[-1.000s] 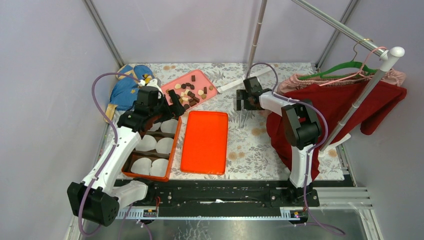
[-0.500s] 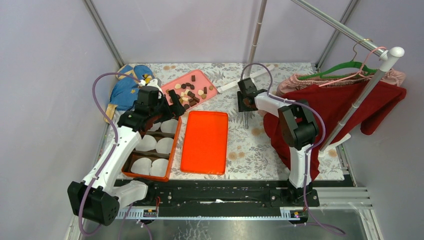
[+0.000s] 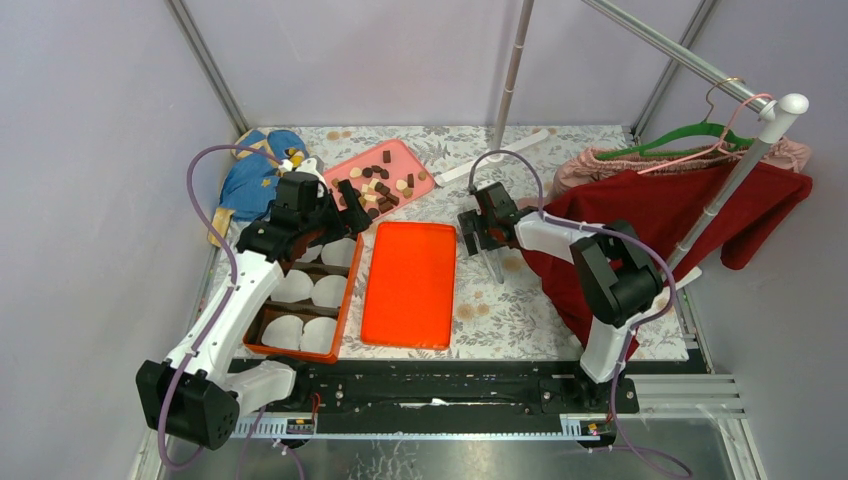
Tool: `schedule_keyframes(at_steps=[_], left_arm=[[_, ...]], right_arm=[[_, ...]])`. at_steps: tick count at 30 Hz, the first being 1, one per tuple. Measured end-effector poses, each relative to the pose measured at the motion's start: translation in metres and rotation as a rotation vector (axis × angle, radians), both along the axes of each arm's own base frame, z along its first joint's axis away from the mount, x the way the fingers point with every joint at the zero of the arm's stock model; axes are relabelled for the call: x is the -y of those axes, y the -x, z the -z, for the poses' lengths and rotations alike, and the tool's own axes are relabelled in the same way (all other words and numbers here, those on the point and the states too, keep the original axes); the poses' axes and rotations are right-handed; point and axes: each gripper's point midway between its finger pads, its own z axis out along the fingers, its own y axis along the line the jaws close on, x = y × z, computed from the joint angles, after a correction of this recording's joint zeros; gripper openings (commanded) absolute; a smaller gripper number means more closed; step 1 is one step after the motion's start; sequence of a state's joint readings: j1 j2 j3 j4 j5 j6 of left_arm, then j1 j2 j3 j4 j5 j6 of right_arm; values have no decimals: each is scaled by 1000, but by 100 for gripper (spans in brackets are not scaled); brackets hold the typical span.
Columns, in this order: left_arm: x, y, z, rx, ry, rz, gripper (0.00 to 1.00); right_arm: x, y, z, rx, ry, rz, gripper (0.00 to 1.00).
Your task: Pack the chocolate
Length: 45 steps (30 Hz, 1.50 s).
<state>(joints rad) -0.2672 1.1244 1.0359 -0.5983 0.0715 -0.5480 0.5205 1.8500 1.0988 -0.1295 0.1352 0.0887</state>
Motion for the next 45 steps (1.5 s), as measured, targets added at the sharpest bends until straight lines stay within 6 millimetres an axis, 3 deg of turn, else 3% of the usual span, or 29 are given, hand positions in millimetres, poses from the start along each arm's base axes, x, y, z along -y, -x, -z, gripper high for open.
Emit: schedule_keyframes(at_steps=[4,10,13,26,29,30,31,45], left_arm=[[0,0,0,1,-3,3,99],[0,0,-1,4,-4,3,99],[-2,0,0,6,-11,-1,99],[-8,-3,0,16,-41,-23,99],[-8,-3,0,17,-41,-24,99],[-8,-3,0,16,-41,-24,99],[-8,-3,0,16,-41,-24,99],[-9,-3,0,16,-41,-25,99]], right_arm=[[-4,3,-11,11,-37,-4,98],[-11,-3,-52,125,-153,48,100],[-13,-4,-63,169,-206,71,100],[-2,15,-32,86,-167,175,98],[0,17,-16,52,-153,199,94],[3,17,-1,32,-125,223,89],[3,17,-1,32,-125,223,87],[-2,-21,2,114,-100,266,69]])
